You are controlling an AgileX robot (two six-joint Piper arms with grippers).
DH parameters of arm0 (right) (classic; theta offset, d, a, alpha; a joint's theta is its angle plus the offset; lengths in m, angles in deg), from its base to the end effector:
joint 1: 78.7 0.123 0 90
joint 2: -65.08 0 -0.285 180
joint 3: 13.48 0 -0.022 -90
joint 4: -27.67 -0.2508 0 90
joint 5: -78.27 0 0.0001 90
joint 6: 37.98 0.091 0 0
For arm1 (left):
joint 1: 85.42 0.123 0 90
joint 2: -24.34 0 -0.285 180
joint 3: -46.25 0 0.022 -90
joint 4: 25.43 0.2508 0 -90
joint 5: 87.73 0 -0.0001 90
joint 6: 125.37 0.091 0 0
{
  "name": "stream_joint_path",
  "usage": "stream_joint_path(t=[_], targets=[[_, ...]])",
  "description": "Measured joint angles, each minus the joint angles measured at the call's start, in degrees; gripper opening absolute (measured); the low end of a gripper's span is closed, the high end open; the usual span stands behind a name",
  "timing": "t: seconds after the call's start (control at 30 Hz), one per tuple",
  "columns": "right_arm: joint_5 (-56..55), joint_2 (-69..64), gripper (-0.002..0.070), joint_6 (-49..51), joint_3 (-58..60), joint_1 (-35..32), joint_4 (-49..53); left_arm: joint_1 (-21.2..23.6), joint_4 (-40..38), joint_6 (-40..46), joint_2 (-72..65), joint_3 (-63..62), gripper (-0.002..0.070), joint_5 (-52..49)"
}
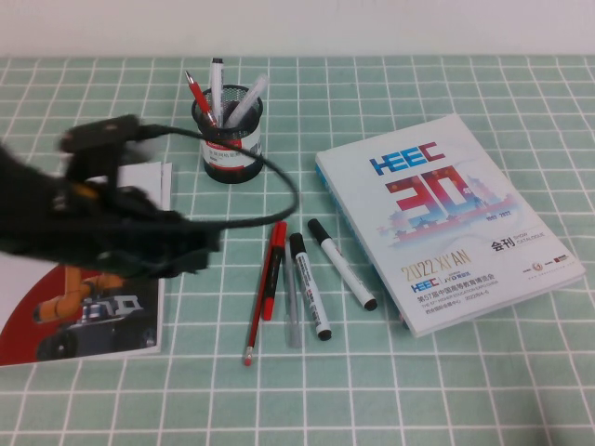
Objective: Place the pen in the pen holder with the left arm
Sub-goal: Pick up the pen on the table
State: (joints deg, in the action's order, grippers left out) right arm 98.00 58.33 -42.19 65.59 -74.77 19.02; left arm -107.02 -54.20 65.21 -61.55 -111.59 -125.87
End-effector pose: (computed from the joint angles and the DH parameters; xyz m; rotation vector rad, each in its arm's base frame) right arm 0.0527 0.0083 0.1726 -0.0355 1.8403 0.1429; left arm 0.2481 -0.1274 0.2814 0.3252 2.5179 -0.6220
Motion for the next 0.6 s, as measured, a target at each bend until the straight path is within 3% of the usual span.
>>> stream_joint_path(t=[0.23, 0.4, 0.6], targets=[[0.00, 0.00, -0.0020, 0.00, 0.00, 0.00, 0.00, -5.88, 2.69, -2.31, -14.96, -12.57, 0.0000, -2.84], [0.00, 0.00, -0.0020, 0.00, 0.00, 0.00, 0.00, -6.98, 11.87, -9.22, -23.03, -22.40, 0.0000, -9.62], [0.00, 0.00, -0.0020, 0.00, 0.00, 0.00, 0.00, -6.98, 16.67, -12.56, -29.68, -30.50, 0.0000, -15.74]])
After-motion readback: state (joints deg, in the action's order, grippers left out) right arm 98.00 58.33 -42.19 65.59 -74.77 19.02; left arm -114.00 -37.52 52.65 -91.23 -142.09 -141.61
